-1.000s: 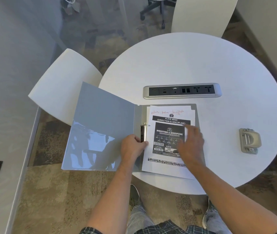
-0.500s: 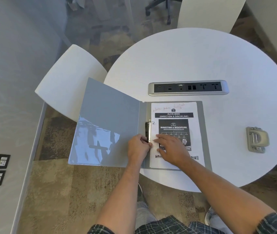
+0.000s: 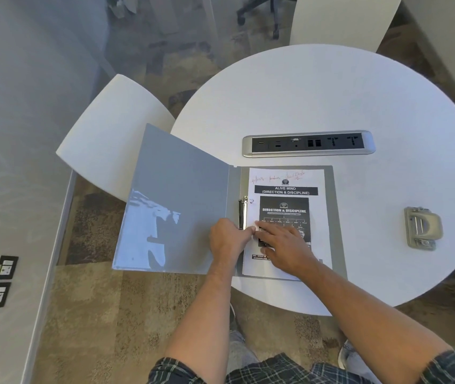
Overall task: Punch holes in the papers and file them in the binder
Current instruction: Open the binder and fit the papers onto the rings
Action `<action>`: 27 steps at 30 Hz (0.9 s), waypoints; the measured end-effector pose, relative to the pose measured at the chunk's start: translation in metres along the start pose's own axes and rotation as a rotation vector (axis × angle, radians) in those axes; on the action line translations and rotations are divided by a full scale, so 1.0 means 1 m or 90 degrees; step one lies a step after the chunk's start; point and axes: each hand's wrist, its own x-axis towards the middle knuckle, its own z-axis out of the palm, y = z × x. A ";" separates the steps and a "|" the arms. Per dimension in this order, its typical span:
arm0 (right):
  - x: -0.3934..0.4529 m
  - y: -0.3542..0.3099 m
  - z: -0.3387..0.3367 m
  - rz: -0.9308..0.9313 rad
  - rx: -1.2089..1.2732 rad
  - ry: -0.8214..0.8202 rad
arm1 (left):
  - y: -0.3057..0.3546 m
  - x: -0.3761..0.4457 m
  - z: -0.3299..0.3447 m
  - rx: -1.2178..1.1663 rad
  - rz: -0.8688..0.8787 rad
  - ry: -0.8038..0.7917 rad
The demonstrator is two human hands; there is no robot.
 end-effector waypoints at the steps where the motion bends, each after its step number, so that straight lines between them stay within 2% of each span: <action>1: 0.000 0.000 -0.001 0.001 -0.002 -0.008 | 0.001 0.001 -0.001 0.001 0.000 -0.007; 9: 0.003 0.004 -0.008 -0.022 -0.006 -0.034 | 0.011 0.005 -0.003 0.039 -0.023 -0.029; 12: 0.003 0.005 -0.011 0.011 0.050 -0.014 | 0.009 0.005 -0.003 0.032 -0.019 -0.037; 15: -0.007 0.008 -0.014 0.163 0.128 0.152 | 0.006 0.002 -0.003 0.053 0.003 -0.052; 17: -0.018 0.013 -0.017 0.298 0.116 0.259 | 0.003 -0.005 0.001 0.087 0.036 -0.036; 20: -0.029 0.016 -0.022 0.507 0.149 0.285 | -0.001 -0.020 0.009 0.138 0.096 -0.014; 24: -0.029 0.012 -0.025 0.564 0.256 0.293 | -0.005 -0.034 0.021 0.187 0.130 -0.055; 27: -0.019 0.016 -0.034 0.625 0.346 0.317 | -0.007 -0.035 0.027 0.207 0.143 -0.048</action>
